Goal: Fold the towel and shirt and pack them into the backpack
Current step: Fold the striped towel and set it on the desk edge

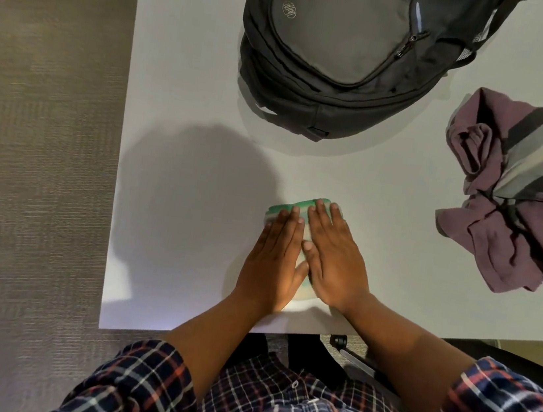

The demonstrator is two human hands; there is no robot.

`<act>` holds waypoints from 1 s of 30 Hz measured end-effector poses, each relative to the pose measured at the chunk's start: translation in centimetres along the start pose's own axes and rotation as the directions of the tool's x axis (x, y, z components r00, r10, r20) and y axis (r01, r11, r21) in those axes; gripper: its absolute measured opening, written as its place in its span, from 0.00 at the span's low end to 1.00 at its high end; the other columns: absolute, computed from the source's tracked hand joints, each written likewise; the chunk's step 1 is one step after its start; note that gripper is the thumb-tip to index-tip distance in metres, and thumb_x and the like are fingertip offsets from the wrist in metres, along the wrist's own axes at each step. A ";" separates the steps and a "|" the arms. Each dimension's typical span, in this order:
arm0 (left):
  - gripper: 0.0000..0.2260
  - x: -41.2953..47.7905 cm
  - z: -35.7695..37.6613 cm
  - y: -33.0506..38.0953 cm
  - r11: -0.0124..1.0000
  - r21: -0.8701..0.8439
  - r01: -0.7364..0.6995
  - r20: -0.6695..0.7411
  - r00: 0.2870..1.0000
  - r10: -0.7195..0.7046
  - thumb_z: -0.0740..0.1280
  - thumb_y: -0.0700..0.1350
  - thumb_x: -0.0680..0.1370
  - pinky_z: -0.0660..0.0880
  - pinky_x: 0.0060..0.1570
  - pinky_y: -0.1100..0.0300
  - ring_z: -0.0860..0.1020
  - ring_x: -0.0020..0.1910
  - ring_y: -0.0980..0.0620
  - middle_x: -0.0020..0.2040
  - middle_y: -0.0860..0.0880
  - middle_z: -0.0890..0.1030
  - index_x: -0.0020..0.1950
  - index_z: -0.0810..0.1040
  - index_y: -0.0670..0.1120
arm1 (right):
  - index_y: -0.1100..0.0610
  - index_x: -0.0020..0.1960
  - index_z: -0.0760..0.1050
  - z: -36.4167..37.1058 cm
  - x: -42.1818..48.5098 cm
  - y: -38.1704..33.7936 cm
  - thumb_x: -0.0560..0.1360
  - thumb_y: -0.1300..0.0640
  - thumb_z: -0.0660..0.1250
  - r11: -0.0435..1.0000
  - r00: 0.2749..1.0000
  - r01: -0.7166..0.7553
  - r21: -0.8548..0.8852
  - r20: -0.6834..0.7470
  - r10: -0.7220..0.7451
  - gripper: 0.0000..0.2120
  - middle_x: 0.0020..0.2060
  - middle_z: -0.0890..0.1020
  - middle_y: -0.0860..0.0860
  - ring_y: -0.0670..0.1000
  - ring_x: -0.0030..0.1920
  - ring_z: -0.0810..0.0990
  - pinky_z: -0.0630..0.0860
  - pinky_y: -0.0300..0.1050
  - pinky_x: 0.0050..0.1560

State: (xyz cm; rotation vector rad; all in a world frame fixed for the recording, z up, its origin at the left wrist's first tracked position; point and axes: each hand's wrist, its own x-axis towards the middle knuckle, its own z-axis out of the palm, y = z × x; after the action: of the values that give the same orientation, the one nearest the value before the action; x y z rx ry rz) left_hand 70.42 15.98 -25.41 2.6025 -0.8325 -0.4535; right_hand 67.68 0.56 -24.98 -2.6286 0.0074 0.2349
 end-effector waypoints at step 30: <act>0.22 -3.8 -6.1 -17.8 0.893 -0.067 0.444 -0.283 0.850 -0.444 0.53 0.44 0.82 0.58 0.75 0.53 0.60 0.76 0.47 0.77 0.44 0.62 0.76 0.63 0.39 | 0.48 0.80 0.52 2.8 8.0 -9.1 0.76 0.29 0.51 0.916 0.960 0.260 -0.305 0.183 -0.212 0.38 0.80 0.53 0.51 0.54 0.80 0.46 0.48 0.60 0.77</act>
State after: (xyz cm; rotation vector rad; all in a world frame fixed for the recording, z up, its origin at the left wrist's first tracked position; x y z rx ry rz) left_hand 78.57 33.29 -27.13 2.7641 -0.1233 -0.1734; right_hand 75.55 10.17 -24.42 -2.8981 -0.4349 0.3720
